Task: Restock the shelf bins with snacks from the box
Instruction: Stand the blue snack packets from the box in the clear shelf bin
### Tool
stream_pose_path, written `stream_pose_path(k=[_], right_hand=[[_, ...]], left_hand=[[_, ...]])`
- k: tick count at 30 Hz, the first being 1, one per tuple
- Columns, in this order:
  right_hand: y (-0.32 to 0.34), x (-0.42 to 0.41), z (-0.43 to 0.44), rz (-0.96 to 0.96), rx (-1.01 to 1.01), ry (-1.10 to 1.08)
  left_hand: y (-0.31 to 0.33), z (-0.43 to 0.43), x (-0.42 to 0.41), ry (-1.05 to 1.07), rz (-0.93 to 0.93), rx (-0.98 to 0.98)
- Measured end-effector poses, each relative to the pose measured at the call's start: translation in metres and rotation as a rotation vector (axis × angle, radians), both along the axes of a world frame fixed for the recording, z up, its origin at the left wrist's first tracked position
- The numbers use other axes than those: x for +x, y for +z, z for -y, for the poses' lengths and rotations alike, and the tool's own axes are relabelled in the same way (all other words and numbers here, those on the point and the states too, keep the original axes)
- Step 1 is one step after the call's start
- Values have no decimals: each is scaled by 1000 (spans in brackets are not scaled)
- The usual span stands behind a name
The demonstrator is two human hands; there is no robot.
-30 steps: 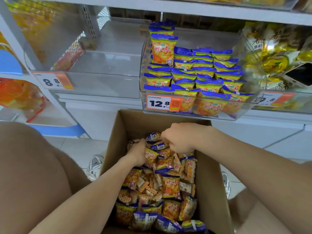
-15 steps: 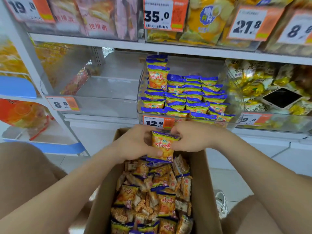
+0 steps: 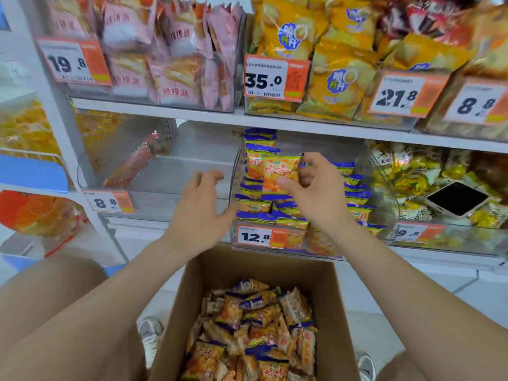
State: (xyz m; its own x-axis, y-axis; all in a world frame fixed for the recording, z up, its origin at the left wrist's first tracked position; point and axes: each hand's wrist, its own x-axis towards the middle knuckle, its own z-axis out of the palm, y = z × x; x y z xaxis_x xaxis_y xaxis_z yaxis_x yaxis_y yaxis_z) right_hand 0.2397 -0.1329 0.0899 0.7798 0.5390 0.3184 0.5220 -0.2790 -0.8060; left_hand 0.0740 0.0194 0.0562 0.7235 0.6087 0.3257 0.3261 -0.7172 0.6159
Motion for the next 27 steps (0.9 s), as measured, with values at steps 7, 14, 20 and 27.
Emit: stream_pose_path(k=[7, 14, 20, 27], right_hand=[[-32, 28, -53, 131, 46, -44], [-40, 34, -76, 339, -173, 70], [-37, 46, -70, 322, -298, 126], [-29, 26, -55, 489, -346, -3]], left_hand=[[-10, -3, 13, 30, -175, 187], [-10, -6, 12, 2, -156, 202], [-11, -4, 11, 4, -159, 219], [-12, 5, 1, 16, -97, 191]])
